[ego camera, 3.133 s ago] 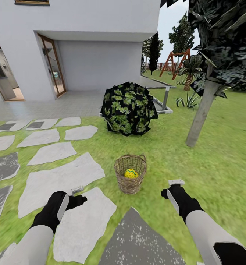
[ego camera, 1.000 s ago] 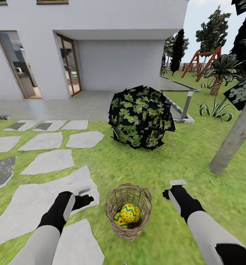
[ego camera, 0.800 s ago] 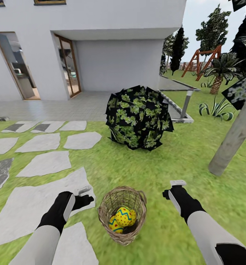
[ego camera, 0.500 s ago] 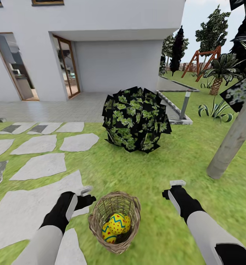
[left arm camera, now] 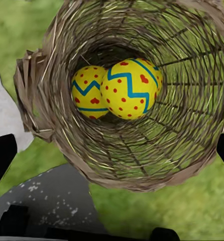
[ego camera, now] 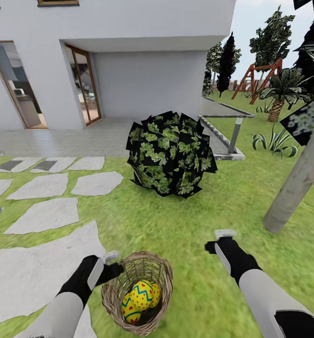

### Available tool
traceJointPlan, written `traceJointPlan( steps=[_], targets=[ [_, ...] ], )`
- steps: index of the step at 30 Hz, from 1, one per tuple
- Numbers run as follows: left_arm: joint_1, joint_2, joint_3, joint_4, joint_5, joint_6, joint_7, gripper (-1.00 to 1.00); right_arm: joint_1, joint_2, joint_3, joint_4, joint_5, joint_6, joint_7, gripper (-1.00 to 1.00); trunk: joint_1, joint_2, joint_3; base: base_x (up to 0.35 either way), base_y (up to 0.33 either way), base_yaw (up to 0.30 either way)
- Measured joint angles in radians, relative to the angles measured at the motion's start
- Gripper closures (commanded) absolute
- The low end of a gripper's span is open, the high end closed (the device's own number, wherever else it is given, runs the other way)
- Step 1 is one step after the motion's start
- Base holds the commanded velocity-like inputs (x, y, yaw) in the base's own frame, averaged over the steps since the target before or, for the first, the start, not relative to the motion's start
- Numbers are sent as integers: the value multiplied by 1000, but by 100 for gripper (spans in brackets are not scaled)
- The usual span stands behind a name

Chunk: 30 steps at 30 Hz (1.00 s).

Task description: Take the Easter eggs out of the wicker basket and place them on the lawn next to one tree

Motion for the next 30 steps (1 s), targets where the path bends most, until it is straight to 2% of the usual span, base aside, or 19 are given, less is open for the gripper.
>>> traceJointPlan(
  steps=[3, 6, 11, 15, 17, 26, 30],
  targets=[
    [0, 0, 0, 25, 3, -42, 20, -100, 0, -7, 1, 0, 4, 2, 94, -100, 0, 0, 0, 1, -1, 0],
    [0, 4, 2, 34, 2, -52, 24, -100, 0, -12, 1, -2, 5, 3, 125, -100, 0, 0, 0, 0, 0, 0],
    [0, 9, 3, 34, 1, -56, 37, -100, 0, -12, 1, -6, 5, 3, 133, -100, 0, 0, 0, 0, 0, 0],
    [0, 8, 4, 25, 4, -58, 133, -100, -1, -13, 1, -6, 6, 3, 134, -100, 0, 0, 0, 0, 0, 0],
    [0, 9, 5, 26, 4, -62, 162, -100, -1, -14, 1, -7, 6, 3, 134, -100, 0, 0, 0, 0, 0, 0],
    [0, 2, 4, 38, 4, -64, 177, -100, -2, -13, 1, -7, 6, 3, 134, -100, 0, 0, 0, 0, 0, 0],
    [0, 0, 3, 38, 4, -64, 174, -100, -2, -13, 1, -7, 6, 3, 134, -100, 15, -28, -12, 0, 0, 0]
  ],
)
